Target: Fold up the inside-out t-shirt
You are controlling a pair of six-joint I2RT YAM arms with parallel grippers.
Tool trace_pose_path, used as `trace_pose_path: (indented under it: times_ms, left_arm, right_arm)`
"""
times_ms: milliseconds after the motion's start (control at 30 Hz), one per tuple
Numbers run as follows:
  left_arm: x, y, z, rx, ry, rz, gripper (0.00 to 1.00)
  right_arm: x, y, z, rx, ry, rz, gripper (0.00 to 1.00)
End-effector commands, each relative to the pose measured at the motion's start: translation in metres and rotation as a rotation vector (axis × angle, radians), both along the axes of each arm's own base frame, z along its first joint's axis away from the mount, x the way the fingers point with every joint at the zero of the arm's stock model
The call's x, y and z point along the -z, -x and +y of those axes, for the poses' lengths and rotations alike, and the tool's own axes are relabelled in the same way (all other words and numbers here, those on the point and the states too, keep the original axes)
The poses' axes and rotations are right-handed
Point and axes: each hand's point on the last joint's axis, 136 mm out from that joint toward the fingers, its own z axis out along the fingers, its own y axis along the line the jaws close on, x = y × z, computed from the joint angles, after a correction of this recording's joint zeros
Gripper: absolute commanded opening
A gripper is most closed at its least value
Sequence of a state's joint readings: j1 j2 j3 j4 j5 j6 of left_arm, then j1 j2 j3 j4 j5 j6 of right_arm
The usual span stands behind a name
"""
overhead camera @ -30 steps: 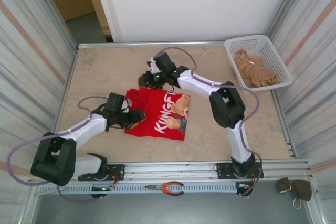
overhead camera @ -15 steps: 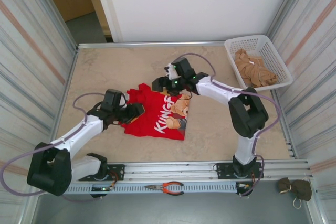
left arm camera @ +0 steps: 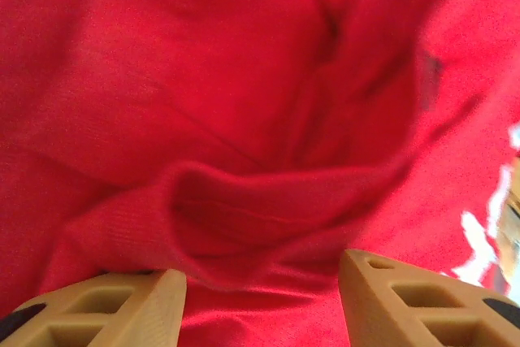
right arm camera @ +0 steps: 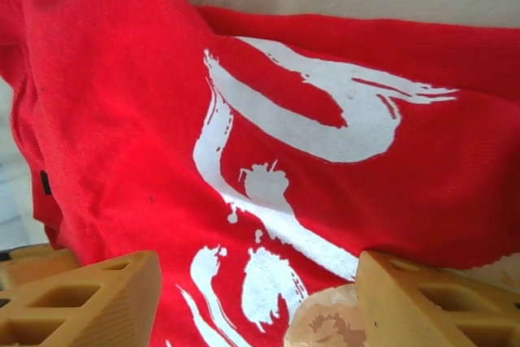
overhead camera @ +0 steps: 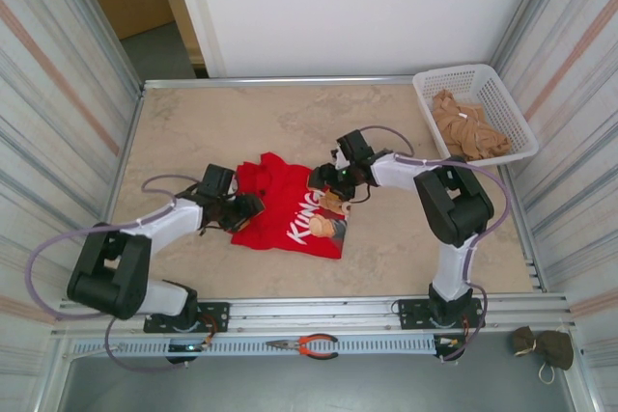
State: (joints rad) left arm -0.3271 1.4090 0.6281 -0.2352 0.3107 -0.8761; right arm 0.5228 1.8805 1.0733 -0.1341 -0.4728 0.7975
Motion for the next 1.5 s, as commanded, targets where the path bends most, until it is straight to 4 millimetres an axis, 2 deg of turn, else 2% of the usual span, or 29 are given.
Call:
trace_pose_path:
  times_ms: [0,67,233,367,433,500,567,733,833,900,1000,1200,1333,1467]
  left_arm:
    - [-0.004,-0.025,0.002,0.045,-0.051,-0.032,0.53]
    - [-0.004,-0.040,-0.007,0.092,-0.046,-0.038,0.52]
    - [0.002,-0.085,-0.039,0.205,0.019,-0.050,0.51]
    - [-0.003,-0.120,-0.063,0.277,0.057,-0.095,0.51]
    - [-0.010,-0.137,-0.074,0.312,0.070,-0.127,0.51]
    - [-0.024,-0.151,-0.080,0.337,0.092,-0.156,0.51]
    - [-0.045,-0.158,-0.083,0.359,0.105,-0.195,0.51]
    - [-0.111,-0.160,-0.068,0.348,0.125,-0.302,0.52]
    - [-0.127,-0.145,-0.058,0.333,0.113,-0.280,0.53]
    - [-0.124,-0.133,-0.056,0.327,0.112,-0.245,0.53]
    - [-0.109,-0.115,-0.054,0.320,0.114,-0.199,0.53]
    - [-0.070,-0.101,-0.048,0.323,0.091,-0.143,0.53]
    - [-0.058,-0.098,-0.048,0.350,0.066,-0.120,0.52]
    - [-0.062,-0.098,-0.053,0.370,0.026,-0.150,0.52]
  right_arm:
    - [0.039,0.026,-0.057,0.180,0.185,0.119,0.64]
    - [0.037,0.038,-0.074,0.244,0.224,0.120,0.64]
    - [0.036,0.088,-0.102,0.389,0.334,0.140,0.65]
    - [0.030,0.126,-0.098,0.451,0.345,0.118,0.66]
    - [0.018,0.136,-0.091,0.454,0.330,0.073,0.67]
    - [0.001,0.136,-0.087,0.433,0.316,0.030,0.70]
    - [-0.025,0.127,-0.087,0.395,0.301,-0.039,0.72]
    - [-0.096,0.084,-0.114,0.332,0.257,-0.211,0.74]
    - [-0.126,0.052,-0.132,0.299,0.225,-0.274,0.76]
    - [-0.133,0.032,-0.135,0.245,0.197,-0.291,0.77]
    - [-0.127,0.007,-0.129,0.144,0.185,-0.285,0.77]
    - [-0.082,-0.028,-0.108,-0.005,0.199,-0.222,0.73]
    - [-0.060,-0.036,-0.103,-0.049,0.242,-0.193,0.67]
    - [-0.051,-0.034,-0.101,-0.079,0.328,-0.209,0.66]
